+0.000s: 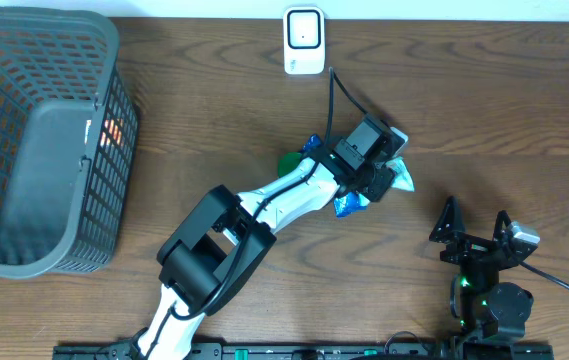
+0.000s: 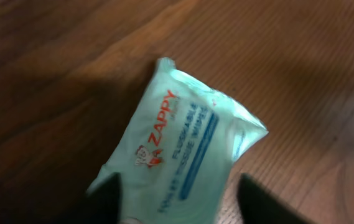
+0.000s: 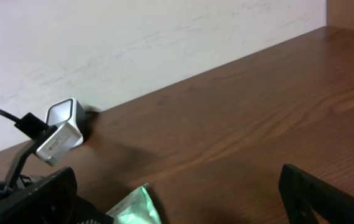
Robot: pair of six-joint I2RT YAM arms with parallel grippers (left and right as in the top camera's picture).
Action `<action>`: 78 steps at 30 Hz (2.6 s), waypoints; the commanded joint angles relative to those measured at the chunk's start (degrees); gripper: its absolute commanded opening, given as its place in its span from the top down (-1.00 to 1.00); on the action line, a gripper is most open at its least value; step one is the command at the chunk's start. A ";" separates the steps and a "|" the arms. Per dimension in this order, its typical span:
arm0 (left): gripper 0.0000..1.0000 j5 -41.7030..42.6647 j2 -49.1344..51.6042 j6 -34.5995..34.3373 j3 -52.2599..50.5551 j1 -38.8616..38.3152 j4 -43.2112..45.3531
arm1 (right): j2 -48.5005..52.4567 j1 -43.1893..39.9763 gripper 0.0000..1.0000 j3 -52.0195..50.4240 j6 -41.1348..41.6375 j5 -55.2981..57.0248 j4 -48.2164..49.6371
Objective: Scan the item barcode
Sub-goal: 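Carry the wipes pack right and drop it beside the Oreo pack, then reach the left gripper into the basket and grasp the orange snack box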
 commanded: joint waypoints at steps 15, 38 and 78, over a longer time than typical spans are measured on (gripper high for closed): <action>-0.98 -26.05 -37.38 10.84 14.51 15.21 -18.64 | -0.22 -0.35 -0.99 -0.04 0.17 0.33 -0.22; -0.96 -10.10 -22.38 4.20 13.11 70.93 -43.58 | -0.22 -0.35 -0.99 -0.07 0.17 0.33 -0.22; -0.96 -6.08 -0.59 28.37 12.68 68.67 -41.81 | -0.22 -0.35 -0.99 -0.04 0.17 0.33 -0.22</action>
